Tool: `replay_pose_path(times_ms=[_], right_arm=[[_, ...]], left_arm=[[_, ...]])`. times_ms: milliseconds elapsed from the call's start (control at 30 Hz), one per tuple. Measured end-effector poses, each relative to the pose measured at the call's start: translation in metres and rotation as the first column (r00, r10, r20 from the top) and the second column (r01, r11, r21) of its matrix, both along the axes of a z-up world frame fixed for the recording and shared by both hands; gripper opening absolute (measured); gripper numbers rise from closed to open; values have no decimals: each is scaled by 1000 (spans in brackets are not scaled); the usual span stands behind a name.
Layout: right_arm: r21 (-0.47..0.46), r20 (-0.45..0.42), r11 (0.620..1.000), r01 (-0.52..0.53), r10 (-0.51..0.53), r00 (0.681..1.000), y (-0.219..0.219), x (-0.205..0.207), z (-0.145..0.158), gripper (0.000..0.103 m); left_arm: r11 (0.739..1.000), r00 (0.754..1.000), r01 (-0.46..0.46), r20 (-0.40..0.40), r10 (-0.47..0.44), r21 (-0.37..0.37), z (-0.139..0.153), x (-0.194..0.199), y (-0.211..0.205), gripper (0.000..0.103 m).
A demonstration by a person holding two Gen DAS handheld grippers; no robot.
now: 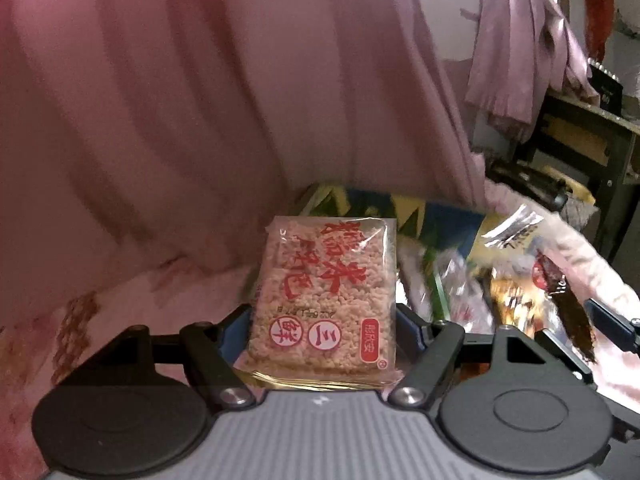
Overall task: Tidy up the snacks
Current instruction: 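Carry the rice cracker pack and meat packet into the cartoon tray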
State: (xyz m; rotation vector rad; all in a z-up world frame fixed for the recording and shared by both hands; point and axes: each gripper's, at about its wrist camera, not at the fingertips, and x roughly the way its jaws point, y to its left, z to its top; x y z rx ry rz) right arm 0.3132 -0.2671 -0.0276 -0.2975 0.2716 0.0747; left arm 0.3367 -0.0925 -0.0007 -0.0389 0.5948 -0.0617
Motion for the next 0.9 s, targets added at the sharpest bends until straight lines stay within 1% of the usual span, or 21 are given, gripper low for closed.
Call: replay_pose_path(times_ms=[100, 167, 333, 433, 500, 633, 767, 900], right_arm=[[36, 17, 998, 43, -43, 999, -17, 19, 6, 48], [62, 10, 996, 69, -70, 998, -30, 34, 8, 48], [131, -54, 984, 123, -117, 992, -58, 71, 2, 48], [138, -84, 982, 127, -116, 990, -65, 84, -4, 48], [149, -106, 981, 123, -108, 988, -68, 90, -9, 48], [143, -143, 984, 109, -88, 986, -68, 102, -18, 48], [130, -173, 988, 87, -64, 983, -60, 107, -23, 48], [97, -194, 993, 65, -45, 980, -51, 110, -27, 49]], left_arm=[[1000, 1000, 13, 18, -12, -7, 0, 25, -18, 77], [1000, 1000, 20, 13, -19, -9, -4, 42, -31, 77], [1000, 1000, 15, -17, -16, -19, -22, 75, -51, 77], [999, 998, -6, -58, 4, -34, -36, 91, -55, 77], [999, 997, -22, -72, 20, -30, -45, 98, -56, 77], [999, 994, -46, -103, 43, -28, -59, 108, -57, 77], [999, 992, -40, -122, 38, -13, -68, 112, -59, 77], [1000, 991, -24, -131, 23, -3, -74, 114, -63, 77]])
